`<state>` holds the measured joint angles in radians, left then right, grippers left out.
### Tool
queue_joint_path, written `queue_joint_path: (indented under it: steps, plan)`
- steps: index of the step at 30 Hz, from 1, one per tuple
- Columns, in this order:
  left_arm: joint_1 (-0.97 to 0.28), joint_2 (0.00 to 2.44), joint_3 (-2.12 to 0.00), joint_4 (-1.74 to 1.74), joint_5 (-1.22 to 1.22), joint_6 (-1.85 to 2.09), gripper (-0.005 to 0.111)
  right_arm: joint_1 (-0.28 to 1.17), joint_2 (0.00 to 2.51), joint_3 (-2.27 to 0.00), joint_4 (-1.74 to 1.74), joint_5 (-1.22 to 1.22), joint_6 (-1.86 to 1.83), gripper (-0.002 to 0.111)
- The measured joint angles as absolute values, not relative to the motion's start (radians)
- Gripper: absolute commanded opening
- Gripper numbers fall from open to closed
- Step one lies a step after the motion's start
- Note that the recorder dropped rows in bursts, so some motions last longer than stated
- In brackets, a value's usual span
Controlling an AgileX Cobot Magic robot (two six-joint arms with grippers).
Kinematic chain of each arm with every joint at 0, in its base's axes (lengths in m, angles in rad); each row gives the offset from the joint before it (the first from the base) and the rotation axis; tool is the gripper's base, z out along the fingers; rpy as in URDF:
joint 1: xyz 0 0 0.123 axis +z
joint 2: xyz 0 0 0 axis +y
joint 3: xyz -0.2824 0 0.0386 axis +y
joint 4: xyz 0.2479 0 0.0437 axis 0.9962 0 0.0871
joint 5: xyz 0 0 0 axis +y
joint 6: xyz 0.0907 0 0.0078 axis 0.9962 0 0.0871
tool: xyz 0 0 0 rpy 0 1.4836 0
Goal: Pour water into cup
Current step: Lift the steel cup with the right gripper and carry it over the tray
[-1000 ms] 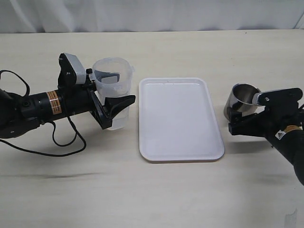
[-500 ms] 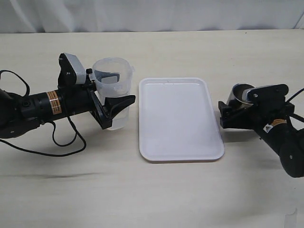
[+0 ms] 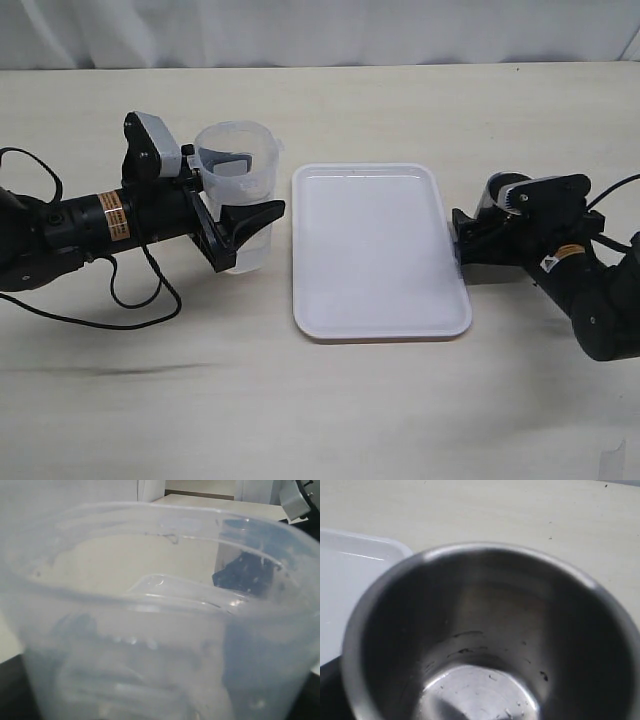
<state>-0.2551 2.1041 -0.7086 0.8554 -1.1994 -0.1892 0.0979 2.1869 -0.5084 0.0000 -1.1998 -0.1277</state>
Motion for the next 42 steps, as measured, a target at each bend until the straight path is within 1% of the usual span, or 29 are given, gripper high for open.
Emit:
queue_joint_path:
  steps: [6, 23, 42]
  plan:
    - [-0.255, 2.104, -0.709, 0.855, -1.199, -0.189, 0.000, 0.098, 2.187, -0.508, 0.000, -1.205, -0.183, 0.110]
    - [-0.255, 2.104, -0.709, 0.855, -1.199, -0.189, 0.000, 0.098, 2.187, -0.519, -0.009, -1.207, 0.000, 0.110]
    - [-0.255, 2.104, -0.709, 0.855, -1.199, -0.189, 0.000, 0.098, 2.187, -0.520, -0.012, -1.210, 0.009, 0.110]
